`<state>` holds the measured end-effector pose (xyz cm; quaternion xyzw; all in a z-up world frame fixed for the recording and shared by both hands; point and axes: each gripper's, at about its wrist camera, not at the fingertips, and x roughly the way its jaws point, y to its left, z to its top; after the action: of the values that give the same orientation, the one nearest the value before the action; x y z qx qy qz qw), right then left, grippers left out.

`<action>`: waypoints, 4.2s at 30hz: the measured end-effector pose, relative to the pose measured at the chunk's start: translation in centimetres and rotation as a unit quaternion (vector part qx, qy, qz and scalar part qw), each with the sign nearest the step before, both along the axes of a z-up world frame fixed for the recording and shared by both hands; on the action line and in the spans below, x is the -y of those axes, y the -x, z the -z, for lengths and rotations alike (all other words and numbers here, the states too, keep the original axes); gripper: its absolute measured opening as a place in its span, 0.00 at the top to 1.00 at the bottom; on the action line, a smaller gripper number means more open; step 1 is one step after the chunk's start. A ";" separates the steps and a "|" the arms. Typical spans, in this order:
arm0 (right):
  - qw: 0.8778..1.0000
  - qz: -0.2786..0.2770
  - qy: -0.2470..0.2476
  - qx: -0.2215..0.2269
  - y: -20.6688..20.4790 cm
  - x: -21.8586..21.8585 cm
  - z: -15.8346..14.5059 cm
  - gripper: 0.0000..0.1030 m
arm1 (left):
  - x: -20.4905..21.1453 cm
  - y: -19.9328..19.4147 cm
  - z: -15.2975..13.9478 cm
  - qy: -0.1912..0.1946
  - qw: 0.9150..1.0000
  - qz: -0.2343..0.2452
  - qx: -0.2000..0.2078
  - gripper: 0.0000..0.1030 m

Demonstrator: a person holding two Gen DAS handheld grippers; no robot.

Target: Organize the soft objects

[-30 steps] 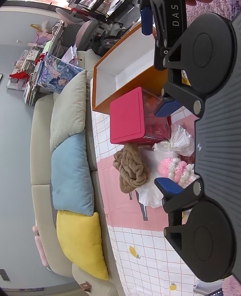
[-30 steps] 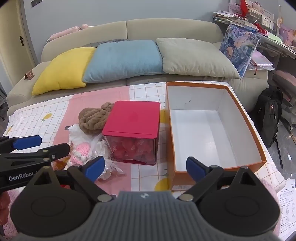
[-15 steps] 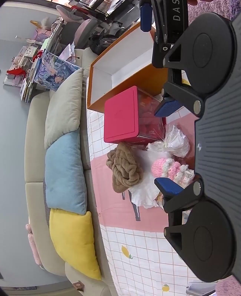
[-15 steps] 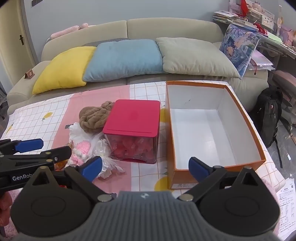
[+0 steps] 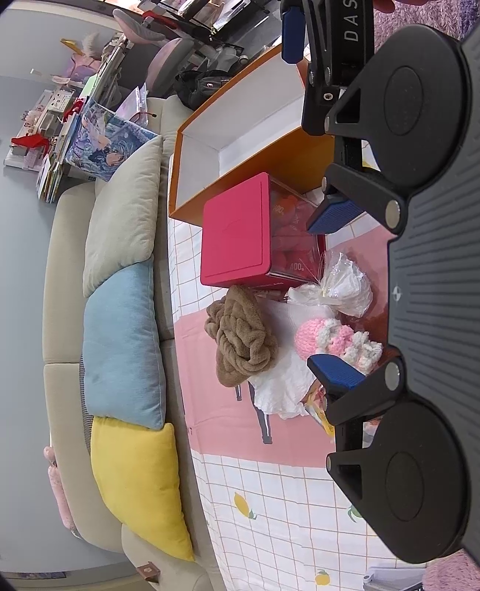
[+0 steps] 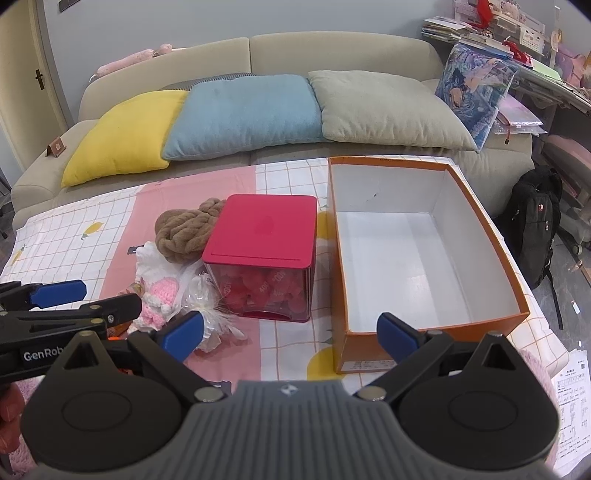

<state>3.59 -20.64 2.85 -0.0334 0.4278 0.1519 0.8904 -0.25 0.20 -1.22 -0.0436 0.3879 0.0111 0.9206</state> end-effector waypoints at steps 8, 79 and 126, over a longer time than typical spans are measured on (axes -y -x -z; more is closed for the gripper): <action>1.000 0.001 0.000 -0.003 0.0 0.0 0.0 0.05 | 0.0 0.0 0.0 -0.001 1.000 0.000 0.000 0.16; 0.993 -0.099 -0.016 -0.059 -1.1 -3.6 4.1 0.33 | -4.4 0.5 3.7 0.048 0.993 0.001 -0.104 0.40; 0.956 -0.175 0.091 -0.217 -1.9 -7.6 13.5 0.34 | -4.6 -0.5 7.5 -0.029 0.992 0.040 -0.112 0.32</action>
<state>5.46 -13.07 -10.69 -0.1547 0.6106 0.2693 0.7285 0.24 4.75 -8.73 0.0007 0.4896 -0.0097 0.8719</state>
